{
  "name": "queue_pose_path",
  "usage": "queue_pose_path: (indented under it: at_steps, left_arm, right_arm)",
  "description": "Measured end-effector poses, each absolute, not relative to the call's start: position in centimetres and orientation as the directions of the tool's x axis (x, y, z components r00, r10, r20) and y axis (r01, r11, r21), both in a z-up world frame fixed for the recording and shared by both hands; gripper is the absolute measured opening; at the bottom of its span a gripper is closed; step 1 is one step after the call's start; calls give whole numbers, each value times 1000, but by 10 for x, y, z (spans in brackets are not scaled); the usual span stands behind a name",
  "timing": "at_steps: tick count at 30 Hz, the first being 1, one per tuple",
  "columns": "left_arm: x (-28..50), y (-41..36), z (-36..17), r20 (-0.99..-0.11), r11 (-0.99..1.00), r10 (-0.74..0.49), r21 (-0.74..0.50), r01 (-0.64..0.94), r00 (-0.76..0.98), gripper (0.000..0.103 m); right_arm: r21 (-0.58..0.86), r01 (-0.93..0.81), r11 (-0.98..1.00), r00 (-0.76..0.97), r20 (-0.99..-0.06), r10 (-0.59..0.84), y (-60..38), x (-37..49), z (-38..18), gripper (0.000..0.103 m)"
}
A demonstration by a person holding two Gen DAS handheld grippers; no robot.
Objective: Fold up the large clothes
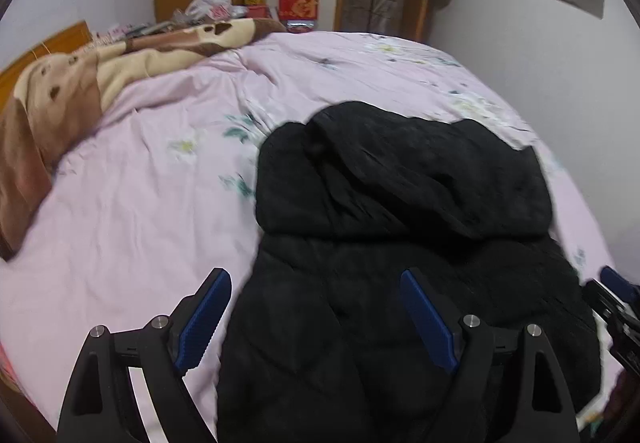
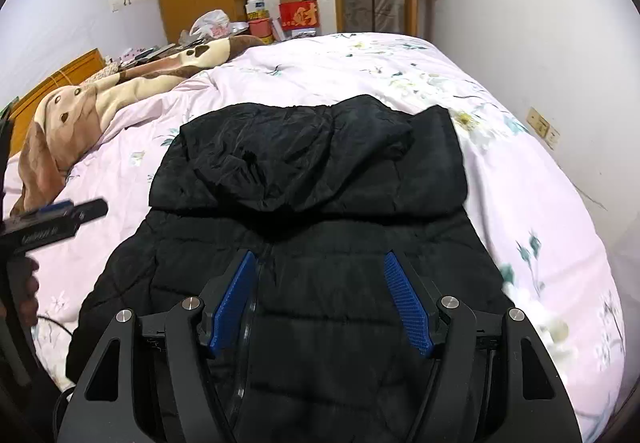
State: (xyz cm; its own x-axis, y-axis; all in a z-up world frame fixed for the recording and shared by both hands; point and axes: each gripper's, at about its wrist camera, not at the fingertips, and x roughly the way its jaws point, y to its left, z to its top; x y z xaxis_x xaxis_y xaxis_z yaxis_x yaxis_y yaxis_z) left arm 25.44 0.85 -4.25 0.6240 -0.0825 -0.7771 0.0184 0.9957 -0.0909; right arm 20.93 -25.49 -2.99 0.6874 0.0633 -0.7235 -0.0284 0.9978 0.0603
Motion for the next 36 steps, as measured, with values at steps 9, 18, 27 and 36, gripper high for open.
queue_pose_path:
  at_steps: [9, 18, 27, 36]
  left_arm:
    - [189, 14, -25, -757, 998, -59, -59, 22, 650, 86]
    - [132, 23, -19, -747, 998, -56, -52, 25, 663, 86]
    - [88, 47, -57, -795, 999, -41, -23, 38, 605, 86]
    - [86, 79, -101, -846, 994, -72, -107, -35, 529, 86]
  right_arm:
    - [56, -11, 998, 703, -710, 48, -250, 152, -20, 68]
    - [5, -25, 1000, 700, -714, 21, -245, 105, -19, 68]
    - [-32, 26, 999, 680, -732, -41, -265, 62, -33, 73]
    - [-83, 194, 977, 600, -778, -185, -321, 41, -65, 76]
